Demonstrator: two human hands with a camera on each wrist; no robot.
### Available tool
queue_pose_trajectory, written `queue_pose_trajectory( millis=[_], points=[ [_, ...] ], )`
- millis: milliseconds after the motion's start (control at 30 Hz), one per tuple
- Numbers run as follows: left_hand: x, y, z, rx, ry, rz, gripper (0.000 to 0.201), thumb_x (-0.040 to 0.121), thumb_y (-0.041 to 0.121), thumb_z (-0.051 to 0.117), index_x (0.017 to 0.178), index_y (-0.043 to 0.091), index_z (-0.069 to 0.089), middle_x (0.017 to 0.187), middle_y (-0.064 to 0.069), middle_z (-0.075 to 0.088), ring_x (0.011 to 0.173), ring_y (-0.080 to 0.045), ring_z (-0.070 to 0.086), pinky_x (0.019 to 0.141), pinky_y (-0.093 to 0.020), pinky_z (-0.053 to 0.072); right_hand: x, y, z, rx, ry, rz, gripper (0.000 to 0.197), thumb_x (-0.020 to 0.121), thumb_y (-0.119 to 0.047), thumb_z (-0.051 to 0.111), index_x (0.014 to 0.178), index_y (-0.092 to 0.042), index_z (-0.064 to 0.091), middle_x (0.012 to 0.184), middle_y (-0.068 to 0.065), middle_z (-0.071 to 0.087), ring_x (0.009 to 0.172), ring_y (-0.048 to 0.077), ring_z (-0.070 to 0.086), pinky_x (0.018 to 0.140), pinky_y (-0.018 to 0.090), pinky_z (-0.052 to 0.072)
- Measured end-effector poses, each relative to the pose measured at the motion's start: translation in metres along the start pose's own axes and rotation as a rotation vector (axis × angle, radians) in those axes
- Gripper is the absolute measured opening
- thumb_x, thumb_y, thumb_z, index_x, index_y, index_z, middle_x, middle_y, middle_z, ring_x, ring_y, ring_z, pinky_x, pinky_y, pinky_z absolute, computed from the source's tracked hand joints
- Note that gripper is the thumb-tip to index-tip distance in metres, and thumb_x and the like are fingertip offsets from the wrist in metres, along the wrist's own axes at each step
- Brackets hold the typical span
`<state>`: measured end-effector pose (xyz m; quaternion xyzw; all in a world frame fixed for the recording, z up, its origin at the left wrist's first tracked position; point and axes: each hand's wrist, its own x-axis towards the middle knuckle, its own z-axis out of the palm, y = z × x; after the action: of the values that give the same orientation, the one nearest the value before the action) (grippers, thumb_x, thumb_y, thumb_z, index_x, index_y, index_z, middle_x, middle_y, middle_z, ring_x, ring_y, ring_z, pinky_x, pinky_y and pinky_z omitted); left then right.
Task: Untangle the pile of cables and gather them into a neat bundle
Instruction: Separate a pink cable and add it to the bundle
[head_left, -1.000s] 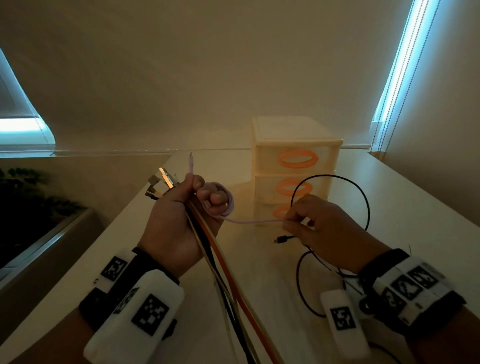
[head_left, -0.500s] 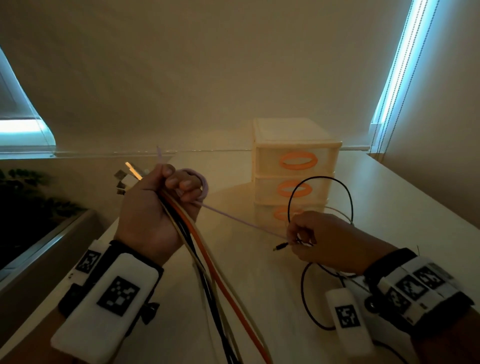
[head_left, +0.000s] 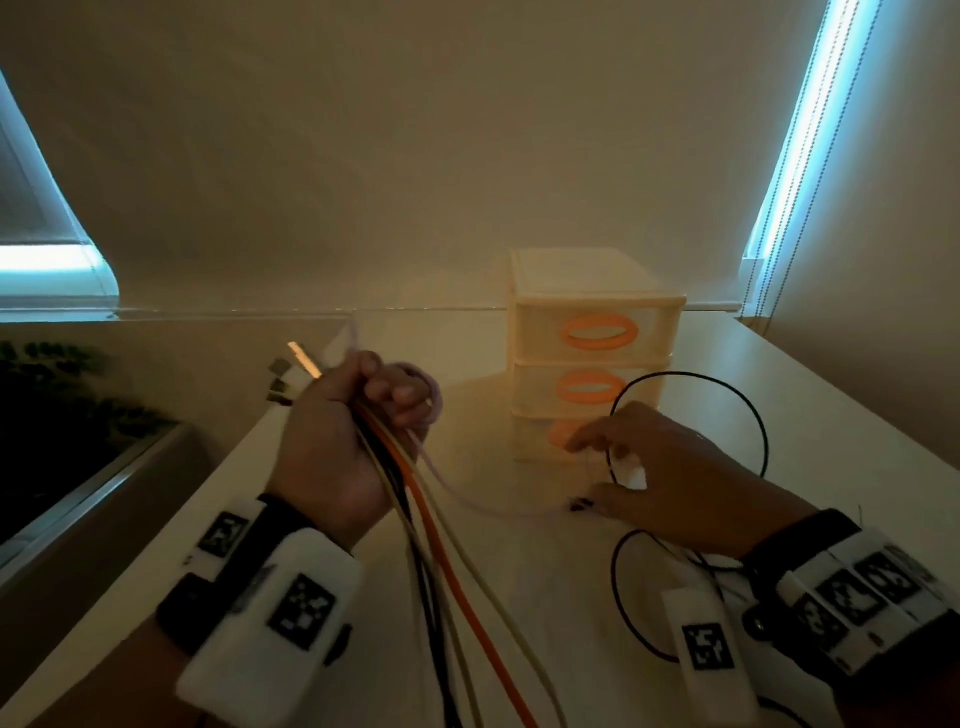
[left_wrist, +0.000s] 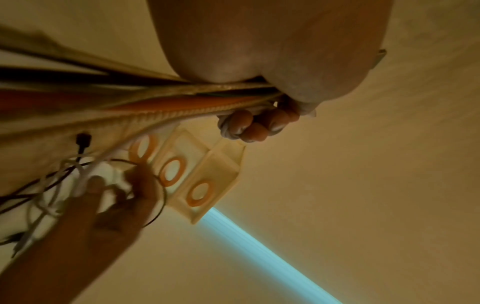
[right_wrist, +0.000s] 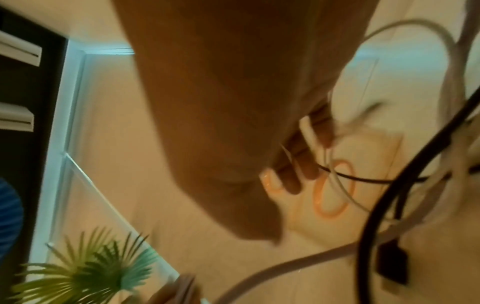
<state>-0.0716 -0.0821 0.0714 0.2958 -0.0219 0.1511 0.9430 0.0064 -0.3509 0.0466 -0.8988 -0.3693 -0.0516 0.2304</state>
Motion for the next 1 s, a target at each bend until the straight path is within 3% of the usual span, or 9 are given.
queue_pose_trajectory(
  millis=[133, 267, 367, 567, 667, 767, 867, 933, 1000],
  points=[
    [-0.011, -0.013, 0.010, 0.041, -0.097, -0.057, 0.034, 0.106, 0.028, 0.041, 0.075, 0.015, 0.046, 0.064, 0.001, 0.034, 0.059, -0.016, 0.042, 0.053, -0.023, 0.034, 0.000, -0.059, 0.013, 0.267, -0.089, -0.131, 0.040, 0.094, -0.049, 0.058, 0.133, -0.047, 0.053, 0.121, -0.027, 0.062, 0.111, -0.013, 0.055, 0.086, 0.006, 0.044],
    [-0.009, -0.002, 0.007, 0.039, -0.084, -0.052, 0.032, 0.104, 0.027, 0.042, 0.075, 0.015, 0.047, 0.066, 0.003, 0.035, 0.060, -0.014, 0.043, 0.053, -0.021, 0.035, -0.001, -0.074, 0.027, 0.419, -0.347, -0.127, 0.024, 0.104, -0.037, 0.049, 0.096, -0.026, 0.069, 0.069, -0.006, 0.063, 0.060, 0.005, 0.058, 0.063, 0.026, 0.052],
    [-0.004, 0.013, 0.002, 0.010, -0.070, -0.030, 0.033, 0.106, 0.027, 0.039, 0.075, 0.015, 0.048, 0.066, 0.004, 0.036, 0.060, -0.013, 0.042, 0.052, -0.021, 0.036, -0.006, -0.054, 0.010, 0.470, -0.326, -0.031, 0.034, 0.104, -0.038, 0.047, 0.083, -0.023, 0.069, 0.065, -0.012, 0.052, 0.057, 0.002, 0.048, 0.058, 0.023, 0.044],
    [-0.016, 0.015, 0.004, 0.219, -0.445, -0.337, 0.022, 0.099, 0.021, 0.049, 0.078, 0.015, 0.048, 0.065, 0.000, 0.049, 0.059, -0.016, 0.050, 0.057, -0.024, 0.044, 0.006, -0.025, -0.004, 0.217, 0.166, 0.128, 0.031, 0.098, -0.045, 0.052, 0.075, -0.029, 0.065, 0.065, -0.009, 0.060, 0.063, 0.001, 0.059, 0.058, 0.020, 0.055],
    [-0.033, -0.016, 0.006, 0.551, -0.630, -0.576, 0.026, 0.105, 0.020, 0.042, 0.083, 0.008, 0.049, 0.105, -0.029, 0.064, 0.098, -0.040, 0.061, 0.090, -0.047, 0.053, 0.010, -0.031, 0.009, 0.189, 0.475, 0.008, 0.028, 0.094, -0.052, 0.056, 0.082, -0.030, 0.067, 0.067, -0.013, 0.063, 0.063, 0.008, 0.062, 0.058, 0.037, 0.058],
    [-0.034, -0.031, 0.010, 0.543, -0.438, -0.536, 0.029, 0.104, 0.022, 0.048, 0.079, 0.006, 0.051, 0.101, -0.026, 0.056, 0.103, -0.041, 0.052, 0.114, -0.059, 0.036, 0.009, -0.046, 0.013, 0.372, 0.497, -0.168, 0.020, 0.094, -0.038, 0.064, 0.088, -0.021, 0.072, 0.072, -0.009, 0.066, 0.065, 0.012, 0.065, 0.059, 0.030, 0.057],
    [-0.026, -0.027, 0.012, 0.397, -0.186, -0.366, 0.036, 0.105, 0.030, 0.040, 0.077, 0.009, 0.050, 0.113, -0.022, 0.068, 0.107, -0.033, 0.067, 0.100, -0.044, 0.050, -0.002, -0.061, 0.017, 0.448, 0.136, -0.254, 0.016, 0.096, -0.023, 0.064, 0.107, -0.023, 0.076, 0.081, -0.018, 0.071, 0.068, 0.007, 0.067, 0.063, 0.015, 0.053],
    [-0.021, -0.024, 0.012, 0.289, -0.092, -0.312, 0.039, 0.107, 0.034, 0.039, 0.077, 0.011, 0.051, 0.121, -0.024, 0.069, 0.115, -0.034, 0.067, 0.097, -0.042, 0.049, -0.003, -0.059, 0.024, 0.399, -0.040, -0.194, 0.025, 0.099, -0.026, 0.060, 0.122, -0.030, 0.070, 0.085, -0.016, 0.072, 0.071, 0.004, 0.067, 0.067, 0.017, 0.054],
    [-0.017, -0.024, 0.007, 0.234, 0.020, -0.285, 0.040, 0.106, 0.035, 0.044, 0.076, 0.011, 0.054, 0.105, -0.017, 0.073, 0.100, -0.031, 0.072, 0.087, -0.039, 0.053, 0.002, -0.052, 0.028, 0.318, -0.050, -0.107, 0.018, 0.100, -0.030, 0.059, 0.114, -0.033, 0.070, 0.083, -0.009, 0.072, 0.073, 0.005, 0.066, 0.069, 0.023, 0.056]
  ],
)
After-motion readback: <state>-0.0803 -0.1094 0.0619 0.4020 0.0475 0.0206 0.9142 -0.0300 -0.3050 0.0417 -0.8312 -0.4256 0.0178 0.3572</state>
